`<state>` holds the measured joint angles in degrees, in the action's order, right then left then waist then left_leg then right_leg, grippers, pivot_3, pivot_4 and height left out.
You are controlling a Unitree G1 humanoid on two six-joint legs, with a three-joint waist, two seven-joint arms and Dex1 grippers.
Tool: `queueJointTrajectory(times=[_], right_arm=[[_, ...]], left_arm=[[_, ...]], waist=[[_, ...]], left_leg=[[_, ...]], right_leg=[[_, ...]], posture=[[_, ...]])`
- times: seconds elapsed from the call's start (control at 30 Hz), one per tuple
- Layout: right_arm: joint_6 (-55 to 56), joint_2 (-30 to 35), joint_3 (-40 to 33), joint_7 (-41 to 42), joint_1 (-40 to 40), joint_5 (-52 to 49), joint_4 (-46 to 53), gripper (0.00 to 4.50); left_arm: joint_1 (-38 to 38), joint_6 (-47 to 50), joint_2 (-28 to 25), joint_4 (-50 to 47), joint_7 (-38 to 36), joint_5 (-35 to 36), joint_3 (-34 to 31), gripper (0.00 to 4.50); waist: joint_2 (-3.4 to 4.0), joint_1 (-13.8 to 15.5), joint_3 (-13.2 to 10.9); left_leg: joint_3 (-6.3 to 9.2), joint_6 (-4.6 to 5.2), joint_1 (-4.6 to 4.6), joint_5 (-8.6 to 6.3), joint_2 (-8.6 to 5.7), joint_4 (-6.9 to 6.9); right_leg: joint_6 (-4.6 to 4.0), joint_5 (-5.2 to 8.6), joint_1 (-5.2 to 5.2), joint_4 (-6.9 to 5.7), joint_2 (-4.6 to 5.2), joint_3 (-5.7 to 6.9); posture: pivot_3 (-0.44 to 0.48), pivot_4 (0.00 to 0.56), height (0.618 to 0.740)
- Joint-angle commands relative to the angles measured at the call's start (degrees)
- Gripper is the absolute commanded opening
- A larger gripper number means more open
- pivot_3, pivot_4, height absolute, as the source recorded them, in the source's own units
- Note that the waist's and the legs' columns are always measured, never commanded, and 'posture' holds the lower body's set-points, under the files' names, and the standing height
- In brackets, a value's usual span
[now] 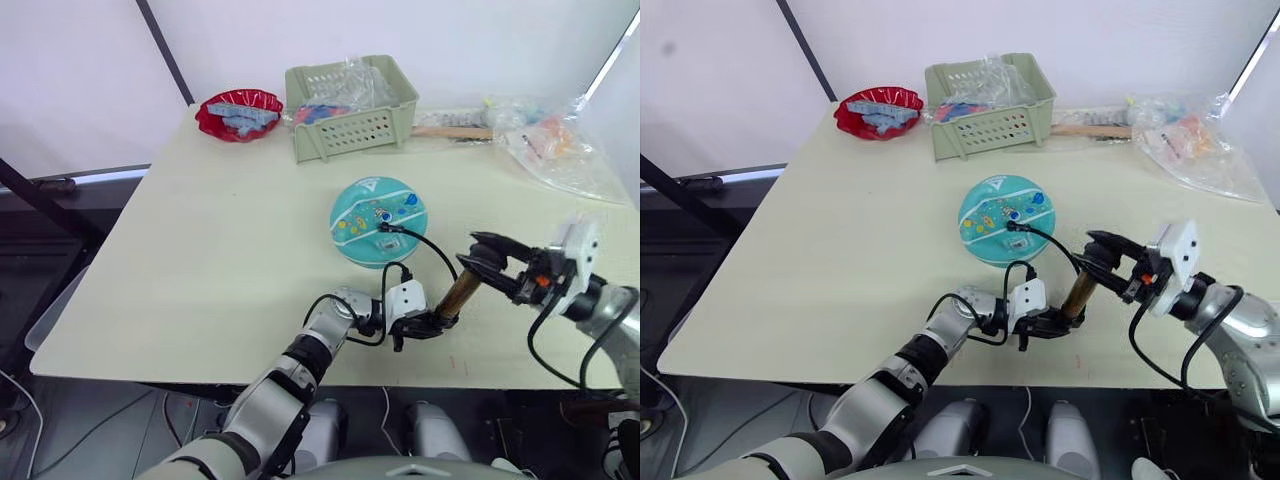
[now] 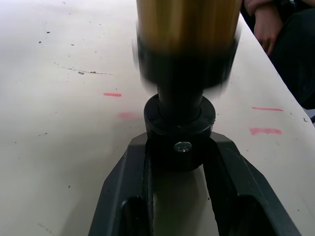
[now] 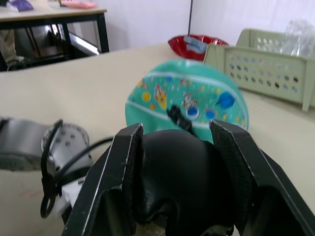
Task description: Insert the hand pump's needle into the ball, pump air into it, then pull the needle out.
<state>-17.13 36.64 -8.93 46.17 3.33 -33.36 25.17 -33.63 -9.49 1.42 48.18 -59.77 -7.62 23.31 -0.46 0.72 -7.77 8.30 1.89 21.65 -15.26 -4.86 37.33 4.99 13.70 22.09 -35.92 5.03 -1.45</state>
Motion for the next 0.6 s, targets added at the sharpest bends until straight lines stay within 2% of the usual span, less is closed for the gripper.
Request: queueJointTrajectory(times=[0.03, 0.2, 0.43, 0.6], right_arm=[[-0.48, -0.29, 4.37, 1.77, 2.28, 2.55, -1.79, 1.66], [-2.57, 0.84, -0.40, 1.05, -1.90, -2.44, 0.20, 1.66], [-13.44, 9.09, -11.23, -0.14, -11.84, -15.06, 2.12, 1.66], [-17.84, 14.21, -15.35, 0.02, -16.25, -18.75, 0.62, 1.66]], left_arm=[[1.68, 1.66, -0.23, 2.01, -0.48, -1.66, 2.14, 0.95], [1.55, 1.51, -0.26, 2.46, -0.45, -1.74, 2.02, 0.95], [1.30, 1.31, -0.40, 3.07, -0.54, -1.75, 1.96, 0.95], [1.20, 1.18, -0.40, 3.34, -0.61, -1.71, 2.06, 0.95]], waist=[[-0.06, -0.02, 0.12], [-0.07, 0.01, 0.16], [0.15, 0.16, -0.03], [0.15, 0.18, -0.06]], left_leg=[[0.00, 0.00, -0.01, 0.00, 0.00, 0.00], [0.02, 0.00, -0.01, 0.00, 0.01, 0.00], [0.04, 0.00, 0.15, 0.00, -0.03, 0.00], [0.03, 0.01, 0.25, 0.00, -0.06, 0.01]], right_leg=[[0.00, 0.00, 0.00, 0.00, 0.00, 0.00], [0.00, 0.00, -0.01, -0.01, -0.01, 0.01], [-0.02, -0.01, 0.06, 0.00, 0.05, 0.01], [-0.02, -0.01, 0.13, 0.01, 0.10, 0.01]], posture=[[0.000, 0.150, 0.740], [0.000, 0.150, 0.740], [0.000, 0.150, 0.740], [0.000, 0.150, 0.740]])
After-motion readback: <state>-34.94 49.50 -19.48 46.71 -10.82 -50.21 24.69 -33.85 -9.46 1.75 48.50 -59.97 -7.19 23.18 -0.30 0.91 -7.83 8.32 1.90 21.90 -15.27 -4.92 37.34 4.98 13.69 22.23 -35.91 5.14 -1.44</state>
